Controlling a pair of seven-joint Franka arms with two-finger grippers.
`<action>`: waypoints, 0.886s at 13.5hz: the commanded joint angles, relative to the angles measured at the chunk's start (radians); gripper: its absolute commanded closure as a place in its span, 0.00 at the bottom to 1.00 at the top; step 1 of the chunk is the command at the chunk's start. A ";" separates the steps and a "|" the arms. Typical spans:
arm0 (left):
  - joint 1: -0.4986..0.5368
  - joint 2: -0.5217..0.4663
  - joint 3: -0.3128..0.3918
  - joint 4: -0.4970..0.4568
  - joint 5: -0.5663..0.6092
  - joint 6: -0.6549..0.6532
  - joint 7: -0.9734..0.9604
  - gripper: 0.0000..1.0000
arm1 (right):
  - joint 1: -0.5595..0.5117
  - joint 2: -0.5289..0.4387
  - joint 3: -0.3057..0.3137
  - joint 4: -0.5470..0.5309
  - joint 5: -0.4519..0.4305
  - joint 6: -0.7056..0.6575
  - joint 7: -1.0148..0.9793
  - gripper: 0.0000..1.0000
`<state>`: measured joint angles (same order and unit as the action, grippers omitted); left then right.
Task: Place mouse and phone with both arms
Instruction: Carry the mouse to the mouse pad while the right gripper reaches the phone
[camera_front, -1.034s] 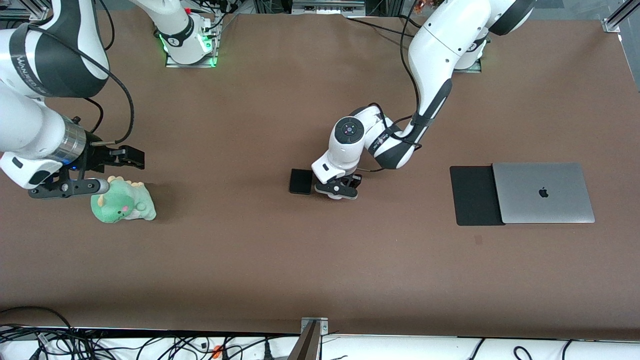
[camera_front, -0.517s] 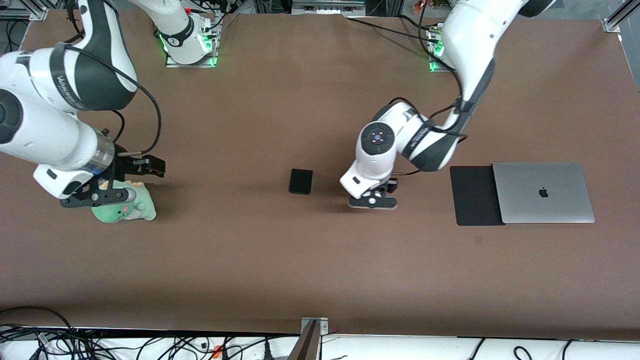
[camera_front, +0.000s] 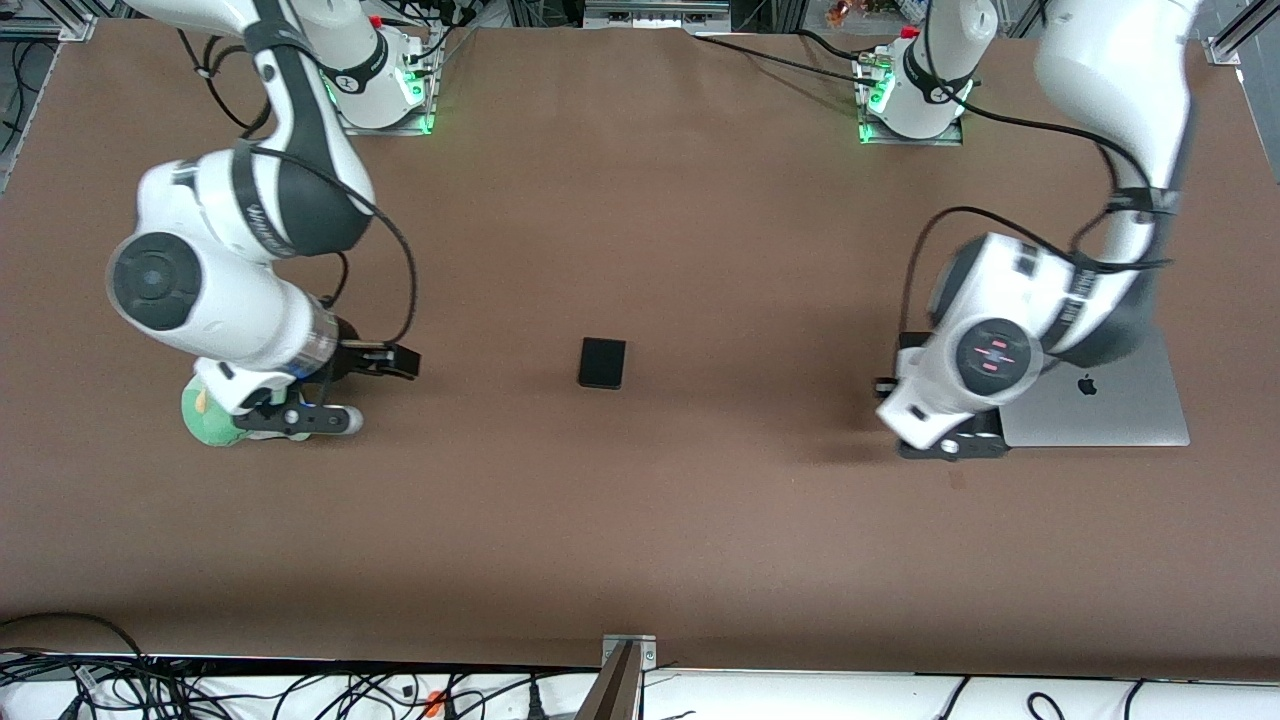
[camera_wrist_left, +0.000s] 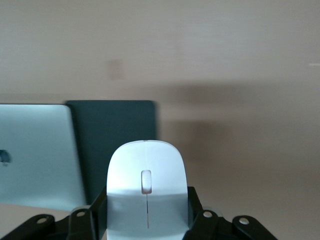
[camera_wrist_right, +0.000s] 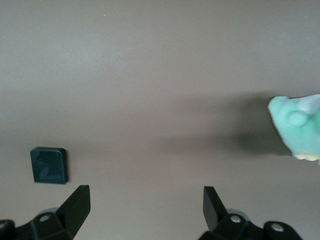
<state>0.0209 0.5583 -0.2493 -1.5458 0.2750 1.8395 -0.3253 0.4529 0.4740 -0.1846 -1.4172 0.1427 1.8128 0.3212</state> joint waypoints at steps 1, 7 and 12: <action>0.108 -0.003 -0.021 -0.026 -0.086 0.000 0.148 0.85 | 0.079 0.046 -0.007 0.001 0.012 0.068 0.152 0.00; 0.250 -0.026 -0.019 -0.303 -0.122 0.327 0.293 0.84 | 0.262 0.169 -0.009 0.003 -0.002 0.224 0.416 0.00; 0.260 -0.048 -0.018 -0.497 -0.117 0.622 0.308 0.78 | 0.352 0.256 -0.010 -0.014 -0.084 0.336 0.519 0.00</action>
<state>0.2604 0.5669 -0.2537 -1.9554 0.1570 2.3983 -0.0435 0.7858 0.7096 -0.1830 -1.4202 0.1027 2.1095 0.8193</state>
